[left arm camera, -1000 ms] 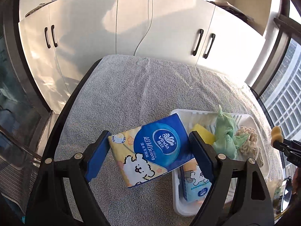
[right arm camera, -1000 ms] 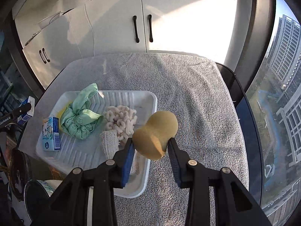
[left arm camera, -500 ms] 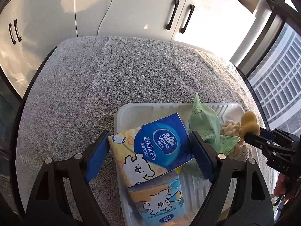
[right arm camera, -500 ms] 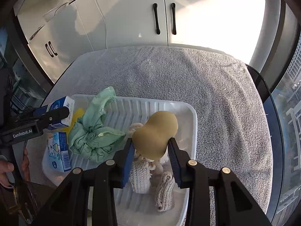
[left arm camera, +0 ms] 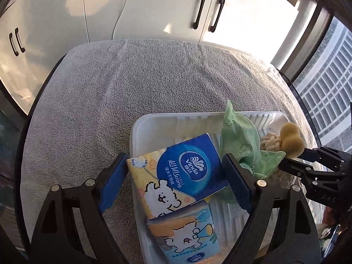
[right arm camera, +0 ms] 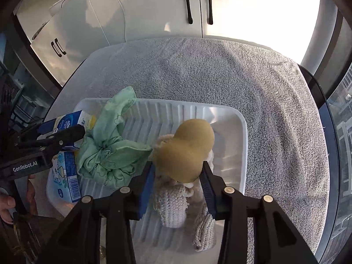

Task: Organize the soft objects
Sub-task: 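Withdraw both open tools from the tray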

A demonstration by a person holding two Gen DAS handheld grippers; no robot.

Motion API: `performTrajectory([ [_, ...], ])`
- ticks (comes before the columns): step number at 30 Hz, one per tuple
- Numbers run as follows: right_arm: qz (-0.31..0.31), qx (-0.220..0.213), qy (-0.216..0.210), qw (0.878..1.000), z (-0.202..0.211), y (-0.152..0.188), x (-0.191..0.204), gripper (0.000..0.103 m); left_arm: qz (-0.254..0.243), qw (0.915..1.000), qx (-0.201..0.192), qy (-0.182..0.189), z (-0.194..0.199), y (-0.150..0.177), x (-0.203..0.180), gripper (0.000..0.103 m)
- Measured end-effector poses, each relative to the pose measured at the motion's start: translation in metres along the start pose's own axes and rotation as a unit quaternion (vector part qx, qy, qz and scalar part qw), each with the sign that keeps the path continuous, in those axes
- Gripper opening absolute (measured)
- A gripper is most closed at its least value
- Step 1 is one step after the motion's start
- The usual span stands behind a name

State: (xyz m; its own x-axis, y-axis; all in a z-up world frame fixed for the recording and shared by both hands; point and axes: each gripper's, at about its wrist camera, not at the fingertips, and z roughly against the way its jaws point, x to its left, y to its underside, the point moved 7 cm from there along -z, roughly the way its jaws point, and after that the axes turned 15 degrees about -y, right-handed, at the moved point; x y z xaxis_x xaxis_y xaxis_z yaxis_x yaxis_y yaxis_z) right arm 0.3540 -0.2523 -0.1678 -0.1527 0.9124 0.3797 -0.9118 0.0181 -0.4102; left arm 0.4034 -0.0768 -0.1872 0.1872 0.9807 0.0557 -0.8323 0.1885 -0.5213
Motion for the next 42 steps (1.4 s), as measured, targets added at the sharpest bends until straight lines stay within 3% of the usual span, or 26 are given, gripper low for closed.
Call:
performTrajectory([
  [3, 0.001, -0.008, 0.000, 1.000, 0.006, -0.001, 0.003, 0.059, 0.002, 0.9998, -0.020, -0.005, 0.011, -0.004, 0.003, 0.086],
  [10, 0.009, -0.027, 0.006, 1.000, 0.025, 0.000, 0.008, 0.060, 0.012, 0.9985, -0.053, -0.007, 0.040, -0.011, 0.007, 0.086],
  [14, 0.007, -0.041, 0.024, 0.999, 0.038, 0.004, 0.007, 0.078, -0.003, 0.9972, -0.071, -0.024, 0.055, -0.007, 0.009, 0.086],
  [16, 0.008, -0.046, 0.032, 0.998, 0.044, 0.007, 0.005, 0.079, -0.001, 0.9958, -0.084, -0.037, 0.063, -0.005, 0.013, 0.086],
  [20, -0.005, -0.050, 0.052, 0.997, 0.055, 0.014, -0.003, 0.094, 0.008, 0.9918, -0.112, -0.061, 0.077, 0.000, 0.023, 0.091],
  [25, -0.032, -0.059, 0.069, 0.995, 0.070, 0.030, -0.016, 0.095, 0.021, 0.9878, -0.128, -0.086, 0.092, 0.009, 0.040, 0.100],
  [30, -0.053, -0.066, 0.068, 0.994, 0.082, 0.049, -0.025, 0.095, 0.032, 0.9842, -0.138, -0.106, 0.104, 0.023, 0.058, 0.100],
  [42, -0.069, -0.087, 0.084, 0.990, 0.116, 0.088, -0.036, 0.095, 0.079, 0.9815, -0.113, -0.133, 0.106, 0.064, 0.107, 0.100],
])
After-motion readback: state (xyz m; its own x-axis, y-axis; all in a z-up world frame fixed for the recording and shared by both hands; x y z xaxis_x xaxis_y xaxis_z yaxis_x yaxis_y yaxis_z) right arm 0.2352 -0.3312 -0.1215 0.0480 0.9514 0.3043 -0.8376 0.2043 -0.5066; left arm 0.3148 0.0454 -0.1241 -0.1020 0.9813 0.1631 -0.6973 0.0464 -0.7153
